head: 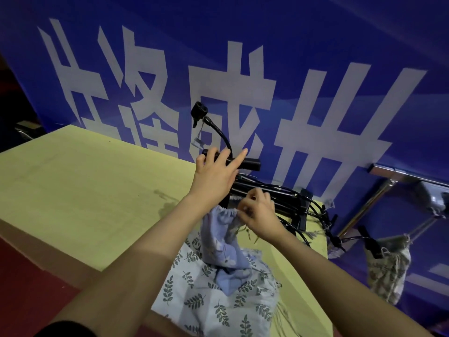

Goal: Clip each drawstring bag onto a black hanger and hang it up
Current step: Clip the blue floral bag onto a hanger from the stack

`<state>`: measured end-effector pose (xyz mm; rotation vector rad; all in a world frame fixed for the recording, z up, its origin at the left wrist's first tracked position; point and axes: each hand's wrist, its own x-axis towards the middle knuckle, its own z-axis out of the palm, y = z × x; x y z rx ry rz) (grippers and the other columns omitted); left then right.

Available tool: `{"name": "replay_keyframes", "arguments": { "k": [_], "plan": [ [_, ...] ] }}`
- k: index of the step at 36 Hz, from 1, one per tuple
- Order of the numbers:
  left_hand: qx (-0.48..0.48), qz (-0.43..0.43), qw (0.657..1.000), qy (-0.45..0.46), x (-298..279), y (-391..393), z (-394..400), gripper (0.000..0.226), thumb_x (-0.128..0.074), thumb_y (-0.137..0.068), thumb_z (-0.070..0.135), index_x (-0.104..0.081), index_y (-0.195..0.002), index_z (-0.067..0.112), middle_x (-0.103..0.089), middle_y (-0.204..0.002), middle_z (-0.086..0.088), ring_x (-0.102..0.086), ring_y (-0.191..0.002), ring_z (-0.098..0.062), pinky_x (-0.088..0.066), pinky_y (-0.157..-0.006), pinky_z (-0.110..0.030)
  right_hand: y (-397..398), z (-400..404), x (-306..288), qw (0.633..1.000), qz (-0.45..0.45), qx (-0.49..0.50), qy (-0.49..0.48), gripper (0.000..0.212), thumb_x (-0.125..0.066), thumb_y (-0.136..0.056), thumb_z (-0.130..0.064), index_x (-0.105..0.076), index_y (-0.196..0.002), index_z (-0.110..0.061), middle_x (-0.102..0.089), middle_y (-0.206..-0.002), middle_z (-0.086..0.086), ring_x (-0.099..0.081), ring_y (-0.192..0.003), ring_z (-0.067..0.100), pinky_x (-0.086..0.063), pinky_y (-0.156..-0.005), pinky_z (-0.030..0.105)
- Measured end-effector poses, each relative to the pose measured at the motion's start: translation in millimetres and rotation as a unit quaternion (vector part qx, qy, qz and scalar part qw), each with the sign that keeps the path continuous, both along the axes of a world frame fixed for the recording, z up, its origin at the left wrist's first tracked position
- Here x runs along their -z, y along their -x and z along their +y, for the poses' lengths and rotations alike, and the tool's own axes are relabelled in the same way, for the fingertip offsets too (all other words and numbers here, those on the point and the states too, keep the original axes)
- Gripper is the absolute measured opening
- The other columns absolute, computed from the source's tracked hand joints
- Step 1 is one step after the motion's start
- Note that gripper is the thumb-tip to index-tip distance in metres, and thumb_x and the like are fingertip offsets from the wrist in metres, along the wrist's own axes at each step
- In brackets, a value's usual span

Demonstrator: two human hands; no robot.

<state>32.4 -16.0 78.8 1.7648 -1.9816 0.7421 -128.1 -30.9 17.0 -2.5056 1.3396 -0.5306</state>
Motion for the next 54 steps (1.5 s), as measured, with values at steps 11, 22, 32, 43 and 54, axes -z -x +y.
{"name": "replay_keyframes", "arguments": {
  "k": [11,22,32,43,54],
  "plan": [
    [0.016,0.009,1.000,-0.024,-14.6,12.9,-0.1,0.045,-0.082,-0.066,0.031,-0.069,-0.109,0.025,-0.063,-0.092,-0.005,-0.059,-0.082,-0.031,-0.042,-0.063,-0.036,14.9,0.1,-65.1,0.966,-0.253,0.012,-0.046,0.011,-0.043,-0.096,-0.004,-0.049,-0.095,-0.012,-0.059,-0.086,0.005,-0.056,-0.070,0.017,-0.048,-0.061,0.027],
    [-0.014,-0.038,0.996,-0.078,-47.8,29.6,-3.9,0.044,-0.052,-0.092,0.029,-0.046,-0.136,0.030,-0.051,-0.113,-0.003,-0.046,-0.105,-0.029,-0.027,-0.080,-0.037,13.2,-8.6,-118.3,0.964,-0.253,-0.023,0.075,0.017,-0.045,-0.096,-0.003,-0.058,-0.104,-0.008,-0.060,-0.099,0.003,-0.058,-0.086,0.014,-0.050,-0.075,0.024],
    [-0.018,-0.053,0.995,-0.082,-64.3,29.7,-10.3,0.045,-0.038,-0.098,0.022,-0.034,-0.142,0.025,-0.044,-0.122,-0.005,-0.039,-0.113,-0.032,-0.028,-0.091,-0.039,10.8,-23.3,-147.3,0.963,-0.242,0.022,0.116,0.020,-0.048,-0.096,-0.010,-0.065,-0.100,-0.020,-0.053,-0.083,-0.012,-0.047,-0.093,0.015,-0.026,-0.080,0.025],
    [-0.019,-0.028,0.991,-0.131,-43.1,25.5,-4.6,0.048,-0.038,-0.095,0.025,-0.033,-0.143,0.024,-0.038,-0.127,-0.007,-0.038,-0.113,-0.030,-0.029,-0.088,-0.040,3.8,-20.8,-148.3,0.907,-0.402,0.022,-0.128,0.021,-0.037,-0.099,-0.008,-0.056,-0.097,-0.015,-0.054,-0.074,0.002,-0.052,-0.064,0.011,-0.049,-0.058,0.020],
    [-0.019,0.017,0.990,-0.140,-44.6,22.5,0.9,0.062,-0.023,-0.089,0.063,-0.051,-0.123,0.019,-0.048,-0.115,-0.002,-0.038,-0.105,-0.027,-0.027,-0.085,-0.040,-7.3,-25.8,-168.5,0.915,-0.403,0.005,0.013,0.017,-0.052,-0.097,-0.022,-0.061,-0.090,-0.010,-0.048,-0.058,-0.008,-0.043,-0.044,0.001,-0.038,-0.048,0.017]
  ]
}}
